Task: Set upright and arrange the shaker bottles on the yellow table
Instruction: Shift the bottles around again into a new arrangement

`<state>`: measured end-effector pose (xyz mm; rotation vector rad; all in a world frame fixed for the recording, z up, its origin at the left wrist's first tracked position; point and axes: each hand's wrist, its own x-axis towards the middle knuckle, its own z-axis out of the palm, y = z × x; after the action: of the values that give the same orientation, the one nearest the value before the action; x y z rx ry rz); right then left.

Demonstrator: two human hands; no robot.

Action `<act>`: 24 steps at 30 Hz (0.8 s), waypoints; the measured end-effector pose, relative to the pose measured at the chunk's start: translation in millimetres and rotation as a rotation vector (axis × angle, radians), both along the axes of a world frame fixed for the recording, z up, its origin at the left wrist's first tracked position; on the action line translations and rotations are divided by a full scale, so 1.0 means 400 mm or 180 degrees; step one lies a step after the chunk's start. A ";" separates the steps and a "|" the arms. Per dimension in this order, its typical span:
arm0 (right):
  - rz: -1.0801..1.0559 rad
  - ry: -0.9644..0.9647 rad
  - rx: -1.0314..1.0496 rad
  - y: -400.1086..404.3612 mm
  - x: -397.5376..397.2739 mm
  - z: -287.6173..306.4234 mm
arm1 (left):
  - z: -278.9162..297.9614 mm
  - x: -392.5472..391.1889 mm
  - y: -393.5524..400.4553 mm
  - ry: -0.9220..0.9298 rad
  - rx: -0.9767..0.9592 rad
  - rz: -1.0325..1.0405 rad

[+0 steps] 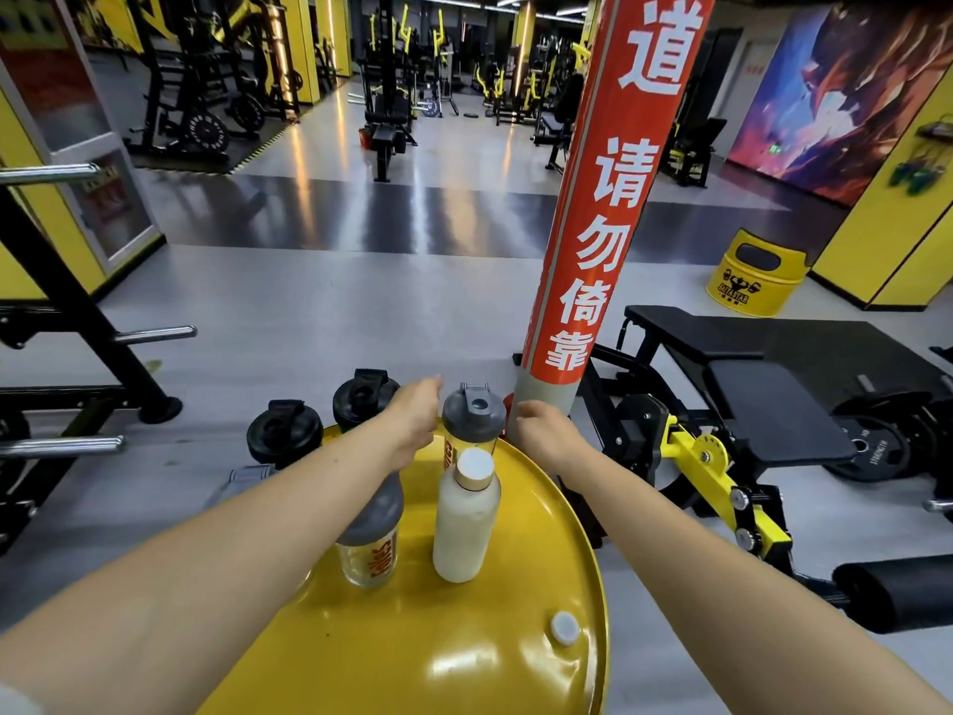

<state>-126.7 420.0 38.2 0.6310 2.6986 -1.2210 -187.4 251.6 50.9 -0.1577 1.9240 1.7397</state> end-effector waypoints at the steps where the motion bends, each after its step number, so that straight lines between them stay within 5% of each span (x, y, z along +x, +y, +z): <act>1: -0.0095 0.0033 -0.0206 0.000 -0.019 -0.010 | -0.004 -0.016 0.008 -0.0144 0.0063 0.0060; 10: -0.0776 -0.0091 -0.1465 -0.030 -0.082 -0.029 | -0.052 -0.080 0.039 -0.0716 0.0207 -0.0070; 24: -0.0881 -0.0040 -0.1630 -0.051 -0.088 -0.039 | -0.071 -0.109 0.004 -0.0663 0.0092 -0.0191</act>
<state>-161.8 399.5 22.6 0.9364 2.1889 -1.8694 -230.9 253.4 22.5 -0.2574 1.7358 1.6421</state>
